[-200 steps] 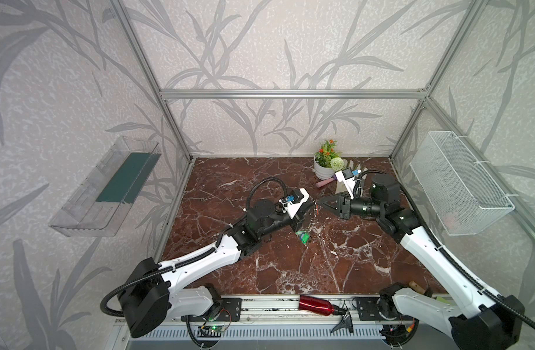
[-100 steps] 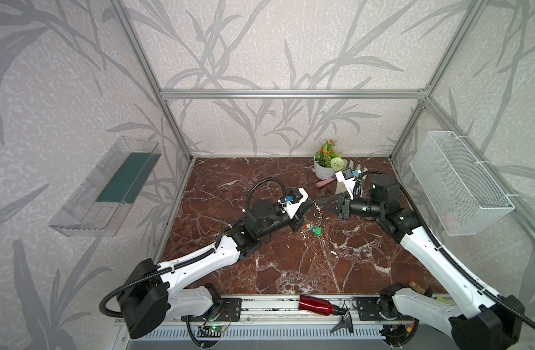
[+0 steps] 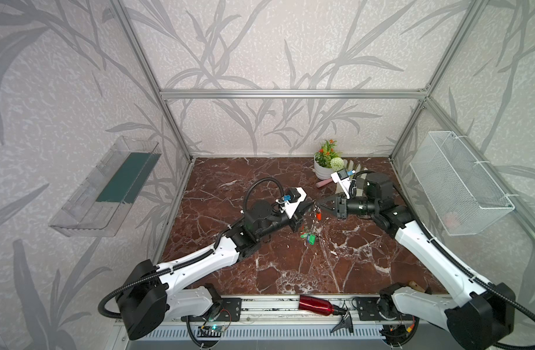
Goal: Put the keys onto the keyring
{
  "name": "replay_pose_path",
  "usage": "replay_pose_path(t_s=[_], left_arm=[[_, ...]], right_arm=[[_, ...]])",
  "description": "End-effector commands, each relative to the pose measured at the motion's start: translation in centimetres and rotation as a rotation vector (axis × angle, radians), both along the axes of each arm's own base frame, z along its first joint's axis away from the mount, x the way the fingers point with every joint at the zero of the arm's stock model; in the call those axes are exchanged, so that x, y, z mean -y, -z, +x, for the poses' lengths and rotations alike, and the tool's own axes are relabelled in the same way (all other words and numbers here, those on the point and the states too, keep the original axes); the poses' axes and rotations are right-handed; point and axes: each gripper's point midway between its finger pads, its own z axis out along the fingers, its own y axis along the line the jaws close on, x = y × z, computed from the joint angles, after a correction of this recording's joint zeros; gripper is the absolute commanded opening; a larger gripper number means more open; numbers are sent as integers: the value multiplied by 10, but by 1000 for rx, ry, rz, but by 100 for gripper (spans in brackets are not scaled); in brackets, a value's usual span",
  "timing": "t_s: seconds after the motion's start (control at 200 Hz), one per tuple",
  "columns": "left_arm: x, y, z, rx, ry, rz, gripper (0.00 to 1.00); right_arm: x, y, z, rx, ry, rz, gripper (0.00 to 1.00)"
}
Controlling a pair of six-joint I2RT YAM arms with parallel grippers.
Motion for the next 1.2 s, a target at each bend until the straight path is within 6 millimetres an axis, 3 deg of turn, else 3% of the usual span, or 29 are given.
replay_pose_path(t_s=[0.0,0.39,0.905,1.195], left_arm=[[-5,-53,-13,112,19,-157,0],[-6,-50,-12,102,8,-177,0],[-3,-58,-1,77,-16,-275,0],[-5,-50,12,42,-67,-322,0]], right_arm=[[1,1,-2,-23,-22,9,15],[3,-10,1,-5,-2,39,17],[2,0,-10,-9,-5,23,15],[4,-3,-9,18,15,16,15]])
